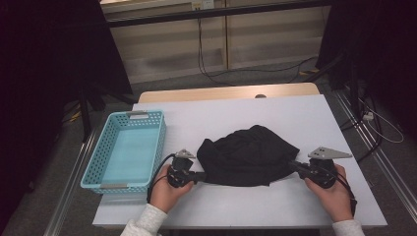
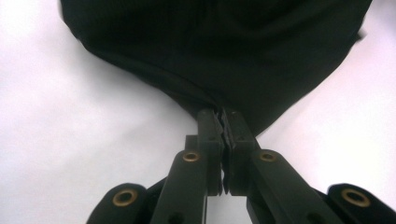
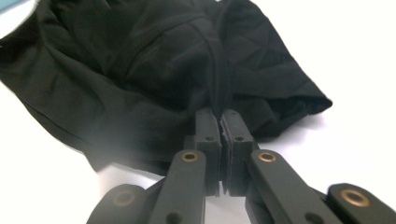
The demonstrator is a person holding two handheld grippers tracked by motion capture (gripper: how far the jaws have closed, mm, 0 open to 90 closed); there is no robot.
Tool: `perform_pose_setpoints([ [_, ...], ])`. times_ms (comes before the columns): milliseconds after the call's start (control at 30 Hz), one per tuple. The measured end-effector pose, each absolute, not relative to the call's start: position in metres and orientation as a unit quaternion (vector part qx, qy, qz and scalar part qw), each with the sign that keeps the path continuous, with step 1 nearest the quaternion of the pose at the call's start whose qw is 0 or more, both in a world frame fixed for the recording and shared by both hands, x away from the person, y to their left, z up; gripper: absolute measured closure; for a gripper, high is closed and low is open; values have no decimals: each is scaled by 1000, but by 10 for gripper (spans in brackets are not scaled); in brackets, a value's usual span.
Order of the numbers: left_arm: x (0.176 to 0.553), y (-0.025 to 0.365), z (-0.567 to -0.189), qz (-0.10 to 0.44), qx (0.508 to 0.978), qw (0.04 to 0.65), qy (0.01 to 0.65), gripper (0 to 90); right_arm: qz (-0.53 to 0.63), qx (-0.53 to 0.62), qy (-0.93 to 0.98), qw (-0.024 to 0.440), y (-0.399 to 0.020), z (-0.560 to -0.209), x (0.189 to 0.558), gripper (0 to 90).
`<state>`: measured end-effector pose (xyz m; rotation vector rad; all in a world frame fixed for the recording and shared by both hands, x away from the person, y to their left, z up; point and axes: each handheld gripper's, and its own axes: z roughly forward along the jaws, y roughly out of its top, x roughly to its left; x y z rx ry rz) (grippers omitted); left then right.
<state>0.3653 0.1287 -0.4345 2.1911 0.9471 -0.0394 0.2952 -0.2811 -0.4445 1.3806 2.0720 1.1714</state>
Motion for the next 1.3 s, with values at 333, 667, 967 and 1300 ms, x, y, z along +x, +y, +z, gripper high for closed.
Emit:
perform_pose_setpoints([
  [333, 388, 149, -374, -8, 813, 441, 381, 880, 482, 485, 705, 188, -280, -405, 294, 878],
  [667, 415, 157, -347, 12, 797, 453, 400, 883, 493, 519, 676, 174, -283, -382, 323, 879],
  [967, 428, 161, -345, 13, 792, 452, 410, 884, 487, 523, 675, 184, -281, -374, 336, 879],
  [1300, 430, 163, -341, 15, 793, 453, 408, 884, 479, 526, 677, 191, -279, -375, 344, 879],
])
